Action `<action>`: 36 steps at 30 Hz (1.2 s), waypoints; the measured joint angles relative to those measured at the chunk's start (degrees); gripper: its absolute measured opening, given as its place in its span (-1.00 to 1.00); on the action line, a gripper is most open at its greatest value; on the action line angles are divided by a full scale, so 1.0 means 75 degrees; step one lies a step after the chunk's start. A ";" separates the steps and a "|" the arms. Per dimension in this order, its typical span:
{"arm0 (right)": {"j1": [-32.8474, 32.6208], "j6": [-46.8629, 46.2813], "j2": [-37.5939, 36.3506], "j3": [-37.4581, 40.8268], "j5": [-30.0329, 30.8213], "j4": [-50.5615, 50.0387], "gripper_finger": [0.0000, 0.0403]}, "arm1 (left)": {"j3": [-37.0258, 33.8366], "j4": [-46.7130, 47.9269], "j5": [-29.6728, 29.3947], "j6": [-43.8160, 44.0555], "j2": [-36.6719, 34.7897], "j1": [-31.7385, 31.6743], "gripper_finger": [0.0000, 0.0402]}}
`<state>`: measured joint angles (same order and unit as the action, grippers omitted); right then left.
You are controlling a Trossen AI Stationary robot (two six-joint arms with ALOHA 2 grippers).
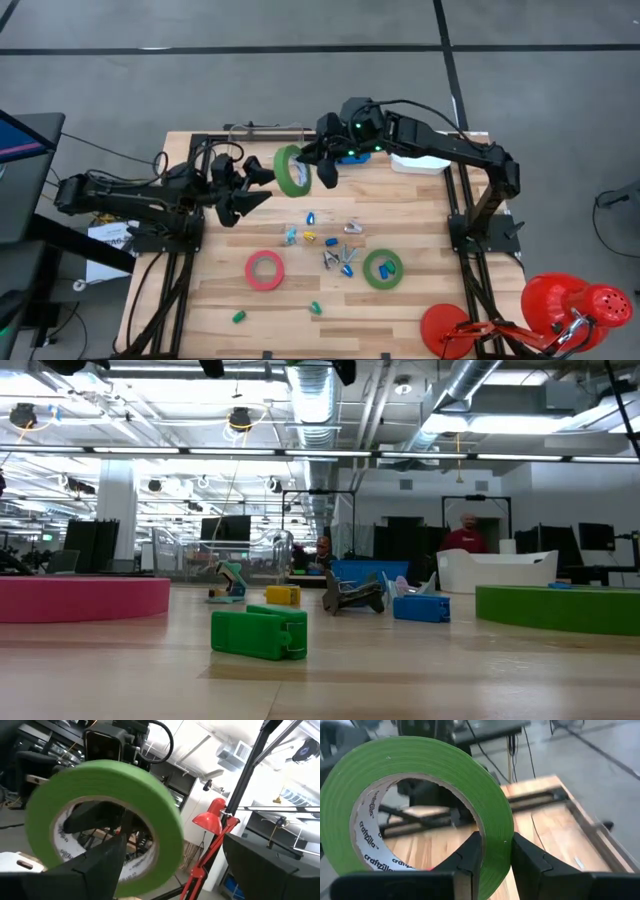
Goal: Pick and place Stapler, Stapler remover, tape
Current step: Put the green tape into the transparent bin
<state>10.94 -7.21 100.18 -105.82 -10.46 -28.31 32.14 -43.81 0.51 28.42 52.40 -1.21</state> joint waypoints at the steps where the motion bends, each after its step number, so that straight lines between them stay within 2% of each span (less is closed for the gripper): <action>1: -0.0005 -0.0024 0.0025 0.0017 0.0000 -0.0068 -0.62 | 0.0000 -0.0031 -0.0003 0.0000 0.0000 0.0000 0.59; 9: -0.0035 0.0036 0.0288 0.0015 0.0003 0.0691 -0.62 | 0.0003 -0.0159 -0.0172 -0.0003 0.0000 0.0000 0.59; 16: 0.0006 0.0036 0.0301 0.0020 0.0000 0.0660 -0.62 | 0.0003 -0.0181 -0.0350 -0.0003 0.0000 0.0000 0.52; 20: 0.0011 0.0033 0.0307 0.0020 0.0000 0.0641 -0.62 | 0.0003 -0.0181 -0.0353 -0.0006 0.0000 0.0000 0.36; 31: 0.0008 0.0013 0.0304 0.0020 -0.0012 0.0647 -0.62 | 0.0003 -0.0156 -0.0376 -0.0002 0.0000 0.0000 -0.27; 36: 0.0008 0.0048 0.0295 0.0017 -0.0010 0.0669 -0.62 | 0.0003 -0.0152 -0.0373 0.0058 0.0000 0.0003 -0.46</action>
<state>11.00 -6.85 102.39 -105.69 -10.54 -23.30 32.16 -44.95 -2.28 28.86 52.40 -1.19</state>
